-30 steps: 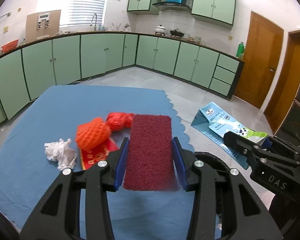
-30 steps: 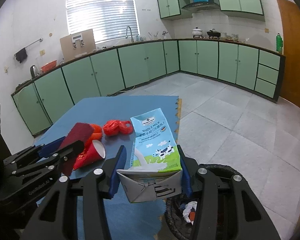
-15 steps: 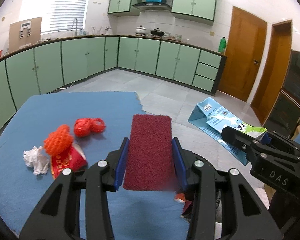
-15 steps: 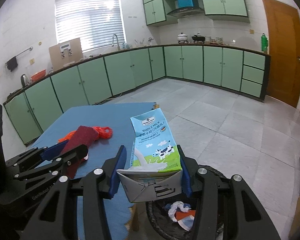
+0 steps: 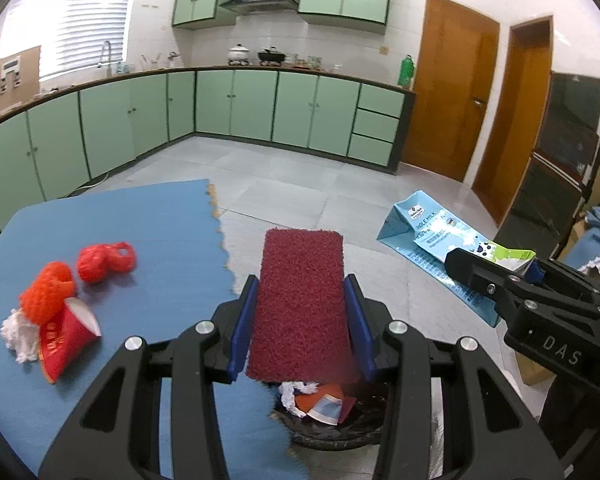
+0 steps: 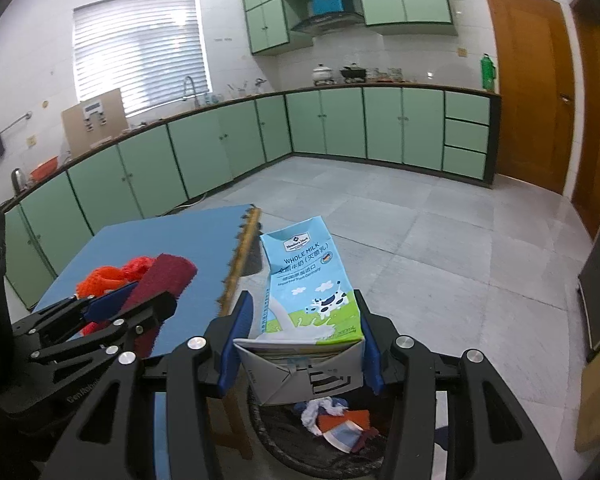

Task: Collect trash
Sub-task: 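Open both tools over the bin to drop the pad and carton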

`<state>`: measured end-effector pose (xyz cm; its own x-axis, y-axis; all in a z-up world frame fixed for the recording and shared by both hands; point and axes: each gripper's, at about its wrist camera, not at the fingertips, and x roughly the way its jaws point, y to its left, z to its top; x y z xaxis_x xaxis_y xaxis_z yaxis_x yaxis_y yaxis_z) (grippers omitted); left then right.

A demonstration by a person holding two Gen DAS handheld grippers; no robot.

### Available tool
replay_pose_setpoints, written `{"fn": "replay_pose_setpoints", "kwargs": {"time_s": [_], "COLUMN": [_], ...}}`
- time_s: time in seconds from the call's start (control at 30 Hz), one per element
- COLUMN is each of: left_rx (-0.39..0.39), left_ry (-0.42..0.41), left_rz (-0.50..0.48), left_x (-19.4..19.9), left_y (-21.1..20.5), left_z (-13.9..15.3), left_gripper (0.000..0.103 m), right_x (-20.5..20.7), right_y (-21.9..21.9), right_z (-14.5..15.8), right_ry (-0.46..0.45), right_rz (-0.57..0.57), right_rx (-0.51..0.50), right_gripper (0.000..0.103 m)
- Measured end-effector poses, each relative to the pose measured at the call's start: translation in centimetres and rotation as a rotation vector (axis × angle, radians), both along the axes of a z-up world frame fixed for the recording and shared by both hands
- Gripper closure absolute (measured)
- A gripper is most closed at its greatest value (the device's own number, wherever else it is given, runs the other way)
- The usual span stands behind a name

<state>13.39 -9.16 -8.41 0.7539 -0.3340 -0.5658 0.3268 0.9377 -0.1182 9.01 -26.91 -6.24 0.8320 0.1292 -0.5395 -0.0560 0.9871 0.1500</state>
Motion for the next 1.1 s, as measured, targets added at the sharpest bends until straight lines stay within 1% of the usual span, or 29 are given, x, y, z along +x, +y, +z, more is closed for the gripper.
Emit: {"fn": "replay_pose_setpoints", "kwargs": {"time_s": [0.3, 0.5, 0.87, 0.93, 0.97, 1.03, 1.1], "left_rx": [0.023, 0.045, 0.073, 0.072, 0.065, 0.058, 0.06], "left_ry": [0.045, 0.079, 0.122, 0.146, 0.162, 0.178, 0.184], "left_rz": [-0.059, -0.087, -0.112, -0.116, -0.117, -0.12, -0.118], "left_x": [1.9, 3.5, 6.2, 6.5, 6.9, 7.2, 7.3], "left_y": [-3.8, -6.0, -8.2, -8.2, -8.2, -8.2, -8.1], "left_z": [-2.5, -4.5, -6.9, -7.6, -7.9, -8.3, -8.5], "left_gripper": [0.062, 0.062, 0.061, 0.059, 0.054, 0.049, 0.049], "right_x": [0.4, 1.8, 4.1, 4.5, 4.6, 4.7, 4.6], "right_y": [-3.3, -5.1, -6.3, -6.6, -6.5, -6.7, -7.0], "right_z": [-2.4, -4.1, -6.6, -7.2, -7.4, -7.6, -7.5], "right_ry": [0.051, 0.092, 0.143, 0.159, 0.166, 0.166, 0.158], "right_rz": [-0.062, -0.085, -0.084, -0.08, -0.077, -0.089, -0.101], "right_rx": [0.003, 0.01, 0.015, 0.016, 0.017, 0.011, 0.004], "right_gripper": [0.055, 0.055, 0.055, 0.054, 0.052, 0.046, 0.04]}}
